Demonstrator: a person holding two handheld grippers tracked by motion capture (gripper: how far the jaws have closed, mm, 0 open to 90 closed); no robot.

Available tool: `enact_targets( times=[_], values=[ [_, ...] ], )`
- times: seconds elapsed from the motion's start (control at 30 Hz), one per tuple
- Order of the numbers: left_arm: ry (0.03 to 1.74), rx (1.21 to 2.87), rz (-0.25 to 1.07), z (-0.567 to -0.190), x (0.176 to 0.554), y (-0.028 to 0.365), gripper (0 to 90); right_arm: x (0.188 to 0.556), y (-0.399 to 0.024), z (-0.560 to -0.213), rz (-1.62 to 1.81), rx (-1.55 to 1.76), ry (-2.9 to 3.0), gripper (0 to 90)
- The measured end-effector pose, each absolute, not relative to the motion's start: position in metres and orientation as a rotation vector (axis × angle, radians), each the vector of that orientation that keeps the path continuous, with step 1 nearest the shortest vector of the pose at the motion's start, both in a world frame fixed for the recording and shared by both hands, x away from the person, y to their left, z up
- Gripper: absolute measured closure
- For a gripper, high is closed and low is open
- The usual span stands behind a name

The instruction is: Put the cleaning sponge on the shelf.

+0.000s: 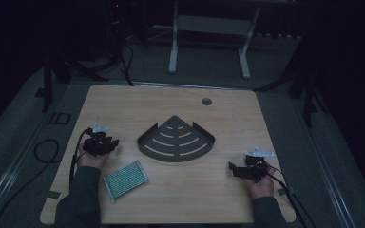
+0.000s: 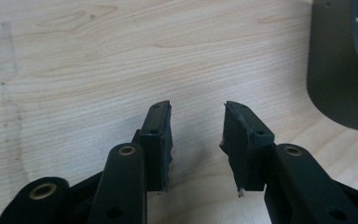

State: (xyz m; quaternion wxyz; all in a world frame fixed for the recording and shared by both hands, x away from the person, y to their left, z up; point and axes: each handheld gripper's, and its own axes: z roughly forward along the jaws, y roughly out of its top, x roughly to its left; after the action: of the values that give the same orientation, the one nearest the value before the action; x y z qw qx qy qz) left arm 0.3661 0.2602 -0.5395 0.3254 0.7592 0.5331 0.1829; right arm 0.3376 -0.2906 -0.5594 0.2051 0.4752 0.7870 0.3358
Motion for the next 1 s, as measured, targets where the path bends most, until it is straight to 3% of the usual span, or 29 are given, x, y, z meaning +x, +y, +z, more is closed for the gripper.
enact_targets(
  times=[0.37,0.5,0.77,1.0],
  values=[
    [1.280,2.041,0.375,-0.523,0.344,0.259,63.1,0.338,-0.291,-0.559,0.935,1.324,2.194,14.3],
    [1.232,2.062,0.346,-0.517,0.336,0.255,68.6,0.338,-0.291,-0.559,0.936,1.324,2.194,14.3],
    [1.126,2.105,0.279,-0.511,0.315,0.236,89.2,0.338,-0.291,-0.559,0.936,1.324,2.194,14.3],
    [1.046,2.176,0.197,-0.511,0.303,0.220,89.9,0.338,-0.291,-0.559,0.936,1.324,2.194,14.3]
  ],
)
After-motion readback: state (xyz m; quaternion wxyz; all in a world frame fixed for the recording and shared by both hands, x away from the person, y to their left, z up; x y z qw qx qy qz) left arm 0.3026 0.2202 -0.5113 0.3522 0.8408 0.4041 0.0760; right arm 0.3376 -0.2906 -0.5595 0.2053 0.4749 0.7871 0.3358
